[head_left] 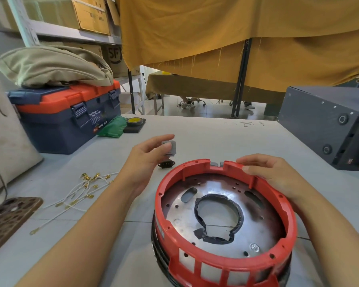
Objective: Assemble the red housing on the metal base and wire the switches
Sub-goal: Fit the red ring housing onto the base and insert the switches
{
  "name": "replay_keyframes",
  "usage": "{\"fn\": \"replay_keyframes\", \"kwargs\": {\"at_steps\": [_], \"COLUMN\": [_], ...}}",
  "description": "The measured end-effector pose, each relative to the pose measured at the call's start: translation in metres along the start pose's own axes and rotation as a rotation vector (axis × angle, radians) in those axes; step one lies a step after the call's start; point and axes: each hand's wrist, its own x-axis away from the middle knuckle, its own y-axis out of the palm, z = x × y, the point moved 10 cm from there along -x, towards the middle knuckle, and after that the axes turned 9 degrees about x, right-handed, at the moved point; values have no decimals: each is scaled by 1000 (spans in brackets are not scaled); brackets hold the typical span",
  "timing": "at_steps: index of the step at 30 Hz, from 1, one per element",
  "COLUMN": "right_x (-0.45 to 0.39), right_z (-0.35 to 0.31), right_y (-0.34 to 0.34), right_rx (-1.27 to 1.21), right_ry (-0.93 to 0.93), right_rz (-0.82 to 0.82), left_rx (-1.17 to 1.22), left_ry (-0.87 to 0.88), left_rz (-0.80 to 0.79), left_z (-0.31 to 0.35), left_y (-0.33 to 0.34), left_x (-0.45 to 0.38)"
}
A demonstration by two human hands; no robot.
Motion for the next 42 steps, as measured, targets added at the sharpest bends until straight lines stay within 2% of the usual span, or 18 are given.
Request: {"fn": "replay_keyframes", "kwargs": {"at_steps": [4, 8, 10, 12, 14, 19, 22, 24, 29, 35, 42], "right_x": [4, 10, 17, 27, 40, 85, 119, 133, 124, 109, 115], "right_z": [-9, -27, -43, -62, -75, -87, -78, -76, -76, -67, -66], "right_y": [-6, -16, -11, 7, 33, 72, 96, 107, 110, 103, 96], "right_rx": [129, 258, 349, 444, 562, 801, 762, 726, 694, 740, 897], "right_ry": [-31, -84, -145, -216, -268, -323, -260, -265, -263, -212, -253], "right_rz": [72, 208, 225, 139, -17, -273, -539, -610, -506, -463, -376], "left_rx": [281, 356, 370, 354, 320, 277, 209, 181, 69, 23, -53], "left_ry": [-73, -92, -101, -95, -84, -74, -48, -29, 42, 84, 159], "left_rz": [-10, -17, -2, 17, 30, -2, -21, -24, -30, -40, -185], "left_z": [4, 3, 0, -1, 0, 4, 7, 9, 17, 25, 36], "left_y": [2, 3, 1, 0, -2, 0, 1, 1, 2, 4, 16], "left_x": [27, 47, 52, 55, 55, 59, 61, 62, 64, 71, 120]}}
